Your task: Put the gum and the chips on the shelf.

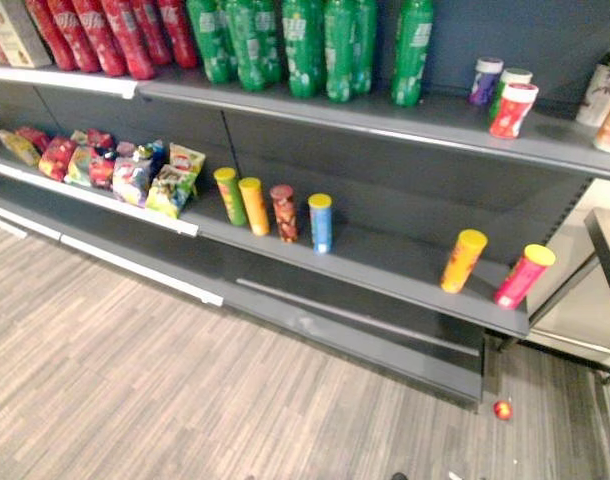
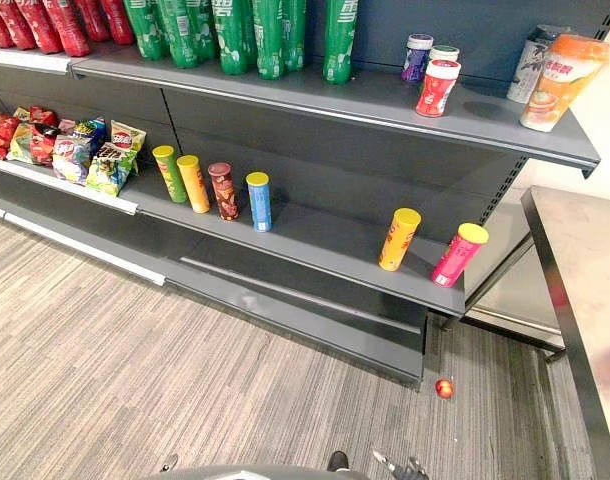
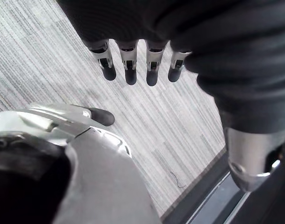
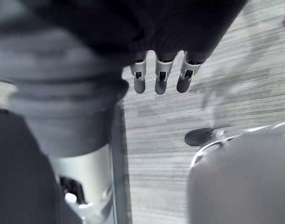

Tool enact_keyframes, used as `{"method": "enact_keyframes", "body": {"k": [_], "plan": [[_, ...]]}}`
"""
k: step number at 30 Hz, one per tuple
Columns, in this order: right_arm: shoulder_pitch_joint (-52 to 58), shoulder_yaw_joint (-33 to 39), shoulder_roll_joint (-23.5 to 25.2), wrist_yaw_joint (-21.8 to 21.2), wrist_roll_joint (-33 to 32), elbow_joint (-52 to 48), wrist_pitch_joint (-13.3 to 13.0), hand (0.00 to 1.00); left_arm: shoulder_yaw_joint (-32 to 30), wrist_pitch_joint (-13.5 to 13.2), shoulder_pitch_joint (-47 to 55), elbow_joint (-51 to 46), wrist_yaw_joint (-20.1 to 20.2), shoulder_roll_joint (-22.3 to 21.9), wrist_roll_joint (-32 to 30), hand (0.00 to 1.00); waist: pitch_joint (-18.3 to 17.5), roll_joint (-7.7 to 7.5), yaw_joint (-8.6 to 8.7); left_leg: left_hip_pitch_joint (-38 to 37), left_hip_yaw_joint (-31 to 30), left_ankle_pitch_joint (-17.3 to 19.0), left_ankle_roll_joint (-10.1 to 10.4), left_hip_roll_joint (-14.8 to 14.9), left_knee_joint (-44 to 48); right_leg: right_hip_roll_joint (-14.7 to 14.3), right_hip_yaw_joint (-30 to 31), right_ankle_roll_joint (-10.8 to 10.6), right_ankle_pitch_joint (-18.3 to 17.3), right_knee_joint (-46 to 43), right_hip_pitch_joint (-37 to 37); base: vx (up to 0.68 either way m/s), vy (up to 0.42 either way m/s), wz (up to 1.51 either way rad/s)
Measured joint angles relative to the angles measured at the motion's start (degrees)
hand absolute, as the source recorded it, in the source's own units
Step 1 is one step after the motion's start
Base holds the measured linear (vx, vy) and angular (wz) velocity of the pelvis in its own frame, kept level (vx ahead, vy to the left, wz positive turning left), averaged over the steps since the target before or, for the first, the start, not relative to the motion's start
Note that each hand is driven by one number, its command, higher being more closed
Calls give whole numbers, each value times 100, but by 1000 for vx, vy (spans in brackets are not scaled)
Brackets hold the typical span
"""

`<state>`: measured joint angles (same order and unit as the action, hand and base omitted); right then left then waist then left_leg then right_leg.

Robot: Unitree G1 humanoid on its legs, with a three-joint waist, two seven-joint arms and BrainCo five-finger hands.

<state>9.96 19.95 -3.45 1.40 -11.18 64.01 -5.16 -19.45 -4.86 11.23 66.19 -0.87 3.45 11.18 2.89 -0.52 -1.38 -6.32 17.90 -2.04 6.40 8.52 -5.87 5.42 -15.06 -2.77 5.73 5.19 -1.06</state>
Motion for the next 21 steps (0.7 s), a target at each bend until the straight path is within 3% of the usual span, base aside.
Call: {"method": "enact_keyframes", "body": {"k": [7,11,14,16,17,18,21], "plan": [[110,715,13,90,233,232,135,0,-64,1,21,4,5,12,231,0,66,-20,53,-88,10,114,-50,-30,120,86,17,-134,-88,-148,-54,24,15,-1],[120,1288,-6,77,234,214,147,0,-125,3,25,-1,60,-22,448,0,371,17,175,198,60,1106,-97,177,1829,241,231,-279,-592,-1108,43,-12,83,-16],[147,1585,108,61,233,142,154,0,-307,4,-27,-5,125,-59,446,0,409,21,216,495,287,1527,-187,331,2613,230,496,-398,-575,-1268,294,-46,157,-50],[152,1735,250,63,223,-128,158,0,-579,2,-65,-23,104,-147,415,0,467,45,206,847,809,1983,-339,617,3276,207,739,-622,-436,-1190,654,-139,221,-117],[165,1771,293,65,222,-215,168,0,-585,3,-63,-24,102,-167,412,0,512,98,184,863,949,2064,-390,688,3342,230,707,-636,-427,-1111,705,-130,252,-139],[193,1781,429,60,216,-287,189,0,-623,3,-87,-62,89,-224,383,0,533,147,142,840,1206,2149,-458,772,3362,322,424,-590,-438,-1127,771,-72,243,-121],[300,1727,599,80,189,-199,243,0,-665,-3,-208,-195,67,-206,345,0,616,72,122,661,1766,2044,-582,873,3078,699,-717,-141,-722,-2124,781,-8,221,-94]]}}
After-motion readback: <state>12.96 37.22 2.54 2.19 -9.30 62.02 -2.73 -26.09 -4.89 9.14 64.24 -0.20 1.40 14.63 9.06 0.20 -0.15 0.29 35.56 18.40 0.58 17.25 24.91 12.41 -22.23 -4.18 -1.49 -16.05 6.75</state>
